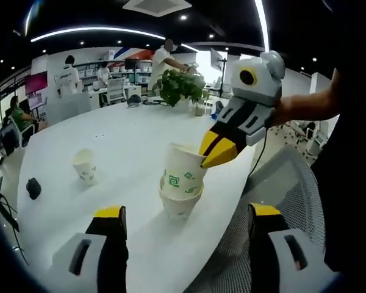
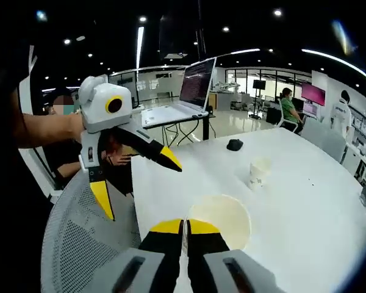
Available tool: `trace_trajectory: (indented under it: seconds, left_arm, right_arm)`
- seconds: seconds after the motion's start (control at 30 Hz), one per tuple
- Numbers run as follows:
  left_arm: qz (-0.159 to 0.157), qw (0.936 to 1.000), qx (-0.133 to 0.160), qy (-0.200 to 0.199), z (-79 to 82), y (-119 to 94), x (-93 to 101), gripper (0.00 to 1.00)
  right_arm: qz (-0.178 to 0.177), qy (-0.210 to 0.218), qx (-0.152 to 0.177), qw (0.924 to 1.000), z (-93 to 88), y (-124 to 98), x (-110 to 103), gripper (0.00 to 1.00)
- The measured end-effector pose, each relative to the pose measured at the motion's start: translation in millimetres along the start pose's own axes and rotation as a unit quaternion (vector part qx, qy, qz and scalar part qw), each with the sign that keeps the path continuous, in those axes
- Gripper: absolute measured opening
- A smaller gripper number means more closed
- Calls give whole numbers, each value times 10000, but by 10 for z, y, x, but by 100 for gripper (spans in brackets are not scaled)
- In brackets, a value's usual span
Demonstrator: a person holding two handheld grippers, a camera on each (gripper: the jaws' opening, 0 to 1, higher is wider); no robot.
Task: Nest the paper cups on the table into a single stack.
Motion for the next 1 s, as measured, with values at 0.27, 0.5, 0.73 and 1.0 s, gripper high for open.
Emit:
trace_trajectory:
  seconds: [0.27,0.5,0.73,1.0]
  left_arm:
    - [74,9999,143,47,22,5,12,89]
    - [67,10000,43,54,-30,-7,12,91]
    - [73,10000,-60,24,-92,-43,9,89]
    - [84,9999,-121,31,-123,-63,9,88]
  right_arm:
    - [161,-55,-169,9997,-86,100,-12,0]
    - [282,-60,-347,9990,-182,198,-11,1]
    - [354,4,-464,9983,-258,258,-11,1]
    - [427,105,-517,9977,-339,302,-20,1]
Point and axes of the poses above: the point that each gripper's makers call its tool centre point, and the gripper's own axes: y roughly forward along the fingers, x roughly to its right, z roughly out of its top, the point moved 4 cm from there along -y, roughly backward along the fingers, and after that the axes turned 11 degrees about x, right-handed, at the moved point
